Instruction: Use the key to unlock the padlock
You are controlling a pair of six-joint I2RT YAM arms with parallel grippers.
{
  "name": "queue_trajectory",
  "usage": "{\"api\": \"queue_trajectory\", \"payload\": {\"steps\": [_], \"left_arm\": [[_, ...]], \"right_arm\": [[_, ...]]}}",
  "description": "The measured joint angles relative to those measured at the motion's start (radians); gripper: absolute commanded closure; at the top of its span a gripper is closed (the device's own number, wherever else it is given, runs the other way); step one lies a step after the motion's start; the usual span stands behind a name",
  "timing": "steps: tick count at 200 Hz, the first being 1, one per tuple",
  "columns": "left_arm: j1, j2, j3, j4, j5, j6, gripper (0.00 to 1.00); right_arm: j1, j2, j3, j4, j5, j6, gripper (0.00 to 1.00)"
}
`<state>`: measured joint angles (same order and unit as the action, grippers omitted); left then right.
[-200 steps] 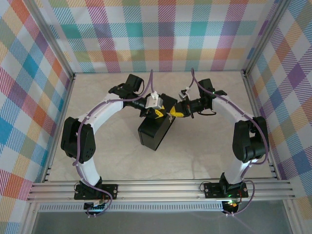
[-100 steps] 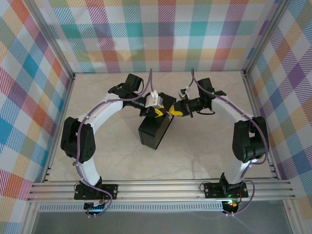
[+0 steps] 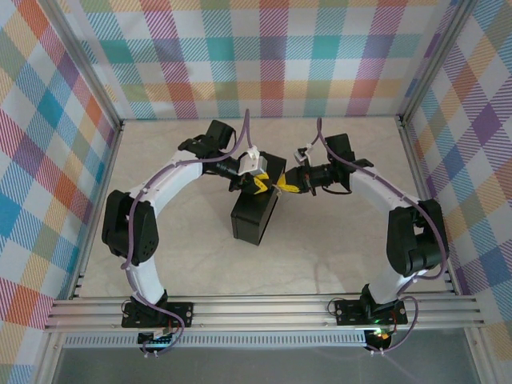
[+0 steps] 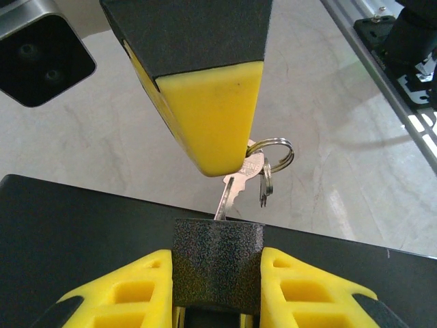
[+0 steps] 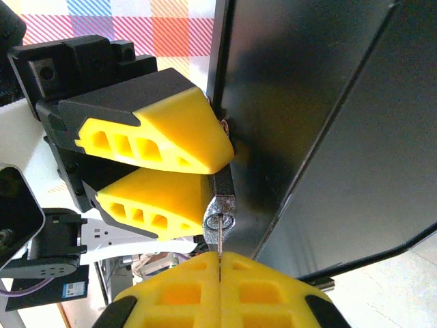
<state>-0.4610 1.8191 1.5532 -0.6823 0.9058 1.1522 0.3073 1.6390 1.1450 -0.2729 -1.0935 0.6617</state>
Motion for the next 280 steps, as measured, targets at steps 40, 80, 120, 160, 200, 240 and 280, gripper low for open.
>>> {"api": "queue_trajectory", "payload": {"steps": [40, 80, 120, 160, 200, 240, 280], "left_arm": [[0.005, 0.005, 0.002, 0.002, 0.002, -0.019, 0.86], [0.005, 0.005, 0.002, 0.007, 0.002, -0.042, 0.87], [0.006, 0.005, 0.002, 0.011, -0.001, -0.065, 0.87], [0.007, 0.005, -0.005, 0.029, 0.002, -0.087, 0.87], [0.010, 0.005, -0.007, 0.031, 0.010, -0.091, 0.87], [0.012, 0.005, -0.008, 0.031, 0.024, -0.089, 0.79], [0.013, 0.021, 0.012, -0.007, 0.047, -0.043, 0.76]], "right_arm": [[0.000, -0.005, -0.030, 0.077, -0.001, 0.057, 0.98], [0.000, -0.017, -0.064, 0.143, 0.004, 0.089, 0.98], [0.000, -0.018, -0.077, 0.187, 0.004, 0.117, 0.98], [0.000, -0.023, -0.106, 0.264, 0.004, 0.169, 0.95], [0.000, -0.032, -0.131, 0.317, 0.005, 0.195, 1.00], [0.000, -0.040, -0.138, 0.344, 0.003, 0.211, 1.00], [0.000, -0.035, -0.112, 0.268, -0.011, 0.124, 1.00]]}}
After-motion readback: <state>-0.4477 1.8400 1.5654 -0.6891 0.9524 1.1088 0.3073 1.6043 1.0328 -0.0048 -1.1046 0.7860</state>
